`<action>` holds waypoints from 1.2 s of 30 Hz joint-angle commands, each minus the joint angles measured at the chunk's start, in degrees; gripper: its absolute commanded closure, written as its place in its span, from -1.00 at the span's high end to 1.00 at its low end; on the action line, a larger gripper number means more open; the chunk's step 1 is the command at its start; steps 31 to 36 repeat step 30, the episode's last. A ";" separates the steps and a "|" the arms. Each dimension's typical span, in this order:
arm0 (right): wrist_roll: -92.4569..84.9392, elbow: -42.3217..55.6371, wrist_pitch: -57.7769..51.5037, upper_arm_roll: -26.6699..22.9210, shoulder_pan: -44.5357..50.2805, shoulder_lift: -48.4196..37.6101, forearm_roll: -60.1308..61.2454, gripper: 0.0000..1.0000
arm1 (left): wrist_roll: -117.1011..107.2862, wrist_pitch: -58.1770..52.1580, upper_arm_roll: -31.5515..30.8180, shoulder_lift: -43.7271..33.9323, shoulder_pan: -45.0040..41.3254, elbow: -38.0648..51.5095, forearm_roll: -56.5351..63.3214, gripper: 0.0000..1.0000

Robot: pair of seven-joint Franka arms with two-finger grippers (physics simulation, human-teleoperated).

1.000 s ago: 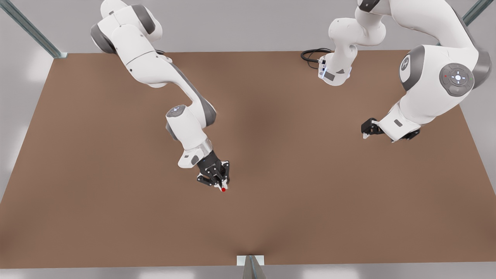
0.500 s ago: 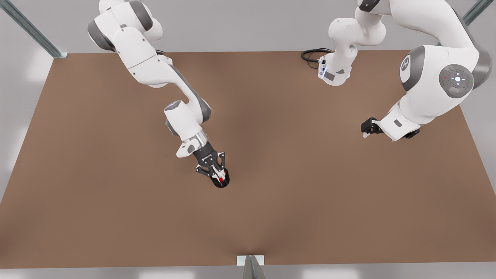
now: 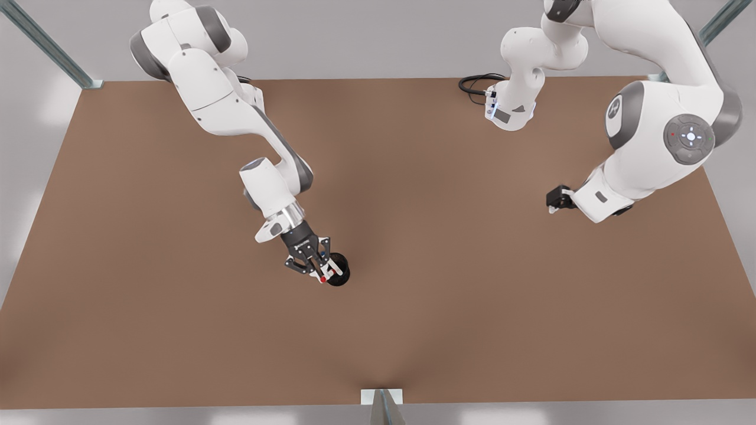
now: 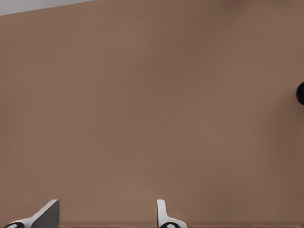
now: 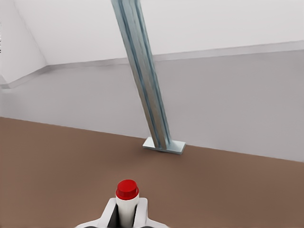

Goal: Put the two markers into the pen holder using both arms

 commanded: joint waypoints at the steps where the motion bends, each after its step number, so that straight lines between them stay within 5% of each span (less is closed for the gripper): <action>1: -2.45 -0.44 0.68 0.02 -0.05 -0.04 0.20 -0.53 | -0.53 -0.79 0.12 0.29 0.03 -0.02 -0.23 1.00; 4: -3.07 -3.08 0.76 0.02 -0.05 0.40 0.20 -0.31 | -0.53 -0.79 0.12 0.55 0.03 -0.02 -0.06 1.00; 6: -3.07 -3.43 0.76 0.02 -0.14 0.23 0.20 1.00 | -0.53 -0.79 0.12 0.55 0.03 -0.02 0.03 1.00; 11: -3.86 0.25 -3.26 0.02 -1.19 -0.65 0.20 1.00 | -1.85 -0.61 0.12 1.17 0.03 0.15 0.21 1.00; 12: -3.94 3.84 -16.40 0.11 -2.42 -4.77 0.11 1.00 | -1.85 -0.70 0.12 1.08 0.03 0.24 0.21 1.00; 15: -5.18 20.38 -81.65 0.63 -10.15 -20.34 0.55 1.00 | -1.50 -2.20 0.03 0.55 0.74 0.33 0.03 1.00; 17: -10.51 22.50 -95.70 -1.47 -17.97 -22.78 5.28 1.00 | 0.52 -2.20 0.12 -0.41 1.08 0.33 0.03 1.00; 19: -14.14 22.41 -101.80 -8.85 -14.38 -23.33 9.43 1.00 | 2.89 -2.11 0.12 -0.42 1.44 0.42 0.30 1.00; 23: -16.60 22.84 -102.86 -10.00 -14.02 -22.54 9.43 1.00 | 2.63 -2.20 0.12 -0.15 1.35 0.42 0.56 1.00; 25: -17.04 35.39 -108.47 -9.65 -14.11 -14.73 9.43 1.00 | 2.63 -2.20 0.12 -0.06 1.26 0.42 0.56 1.00; 36: -18.09 35.68 -107.96 -9.47 -14.20 -14.63 9.34 1.00 | 2.63 -2.20 0.12 0.11 1.26 0.42 0.56 1.00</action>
